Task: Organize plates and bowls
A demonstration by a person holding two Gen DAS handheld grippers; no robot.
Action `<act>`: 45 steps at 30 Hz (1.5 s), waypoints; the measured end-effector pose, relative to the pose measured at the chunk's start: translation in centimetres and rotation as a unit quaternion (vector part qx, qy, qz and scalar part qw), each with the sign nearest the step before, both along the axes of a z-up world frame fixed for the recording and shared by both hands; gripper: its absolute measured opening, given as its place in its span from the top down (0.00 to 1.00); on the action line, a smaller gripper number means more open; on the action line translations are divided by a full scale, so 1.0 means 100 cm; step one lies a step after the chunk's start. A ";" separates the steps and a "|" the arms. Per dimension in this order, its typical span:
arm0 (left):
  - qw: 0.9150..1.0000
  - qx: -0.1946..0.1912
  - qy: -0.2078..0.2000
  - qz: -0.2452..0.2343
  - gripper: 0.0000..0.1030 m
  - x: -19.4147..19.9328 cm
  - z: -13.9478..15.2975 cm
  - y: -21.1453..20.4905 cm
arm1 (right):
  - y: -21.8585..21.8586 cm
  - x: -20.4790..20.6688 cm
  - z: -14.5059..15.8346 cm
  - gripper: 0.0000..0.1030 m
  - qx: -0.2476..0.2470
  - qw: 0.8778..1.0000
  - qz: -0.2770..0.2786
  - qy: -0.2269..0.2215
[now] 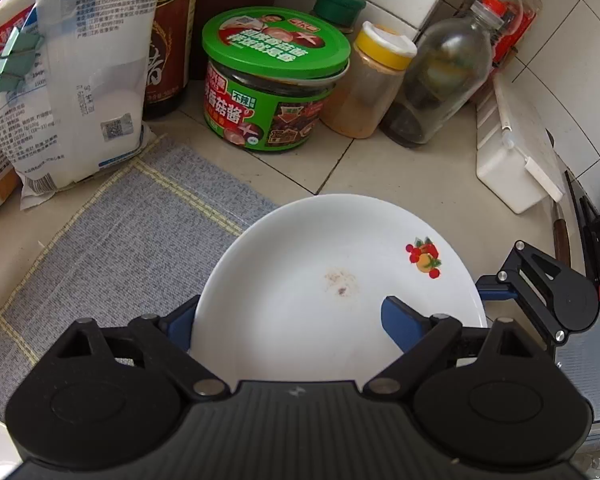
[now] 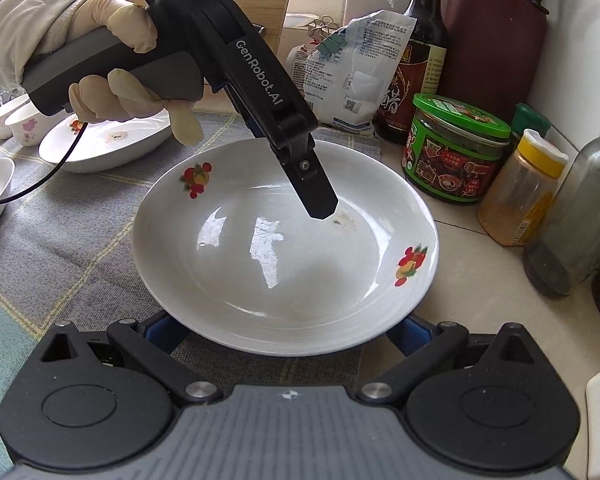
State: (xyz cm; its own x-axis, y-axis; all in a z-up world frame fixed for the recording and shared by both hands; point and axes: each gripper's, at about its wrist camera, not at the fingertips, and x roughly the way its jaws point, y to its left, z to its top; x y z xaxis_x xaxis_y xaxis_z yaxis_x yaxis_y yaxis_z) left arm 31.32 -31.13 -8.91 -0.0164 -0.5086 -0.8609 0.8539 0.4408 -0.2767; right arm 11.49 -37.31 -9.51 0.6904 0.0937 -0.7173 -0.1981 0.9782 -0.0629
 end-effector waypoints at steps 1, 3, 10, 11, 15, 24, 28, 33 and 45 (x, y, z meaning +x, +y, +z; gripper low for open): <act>1.000 0.000 -0.001 0.000 0.11 -0.001 0.000 0.000 | 0.000 0.000 0.000 0.00 -0.002 1.000 0.000 0.000; 1.000 -0.001 -0.002 -0.001 0.11 -0.001 0.000 0.001 | 0.000 0.000 0.000 0.00 -0.003 1.000 0.000 0.000; 1.000 -0.001 -0.011 -0.003 0.10 -0.003 0.002 0.000 | 0.001 0.000 0.000 0.00 0.000 1.000 -0.006 0.000; 1.000 0.000 -0.014 -0.004 0.10 -0.004 0.002 0.001 | 0.001 0.000 0.000 0.00 -0.001 1.000 -0.007 0.000; 1.000 0.001 -0.022 -0.003 0.10 -0.008 0.006 0.004 | 0.000 -0.002 0.002 0.00 0.004 1.000 -0.011 0.000; 0.999 -0.004 -0.053 0.008 0.10 -0.021 0.023 0.017 | 0.003 -0.014 0.010 0.00 0.013 0.999 -0.031 -0.009; 0.998 -0.009 -0.060 0.012 0.10 -0.028 0.029 0.024 | 0.005 -0.022 0.013 0.00 0.019 0.999 -0.039 -0.015; 0.997 -0.017 -0.076 0.023 0.10 -0.041 0.041 0.038 | 0.012 -0.035 0.012 0.00 0.032 0.998 -0.060 -0.017; 0.994 -0.043 -0.084 0.048 0.10 -0.104 0.069 0.090 | 0.037 -0.074 0.019 0.00 0.064 0.995 -0.071 -0.027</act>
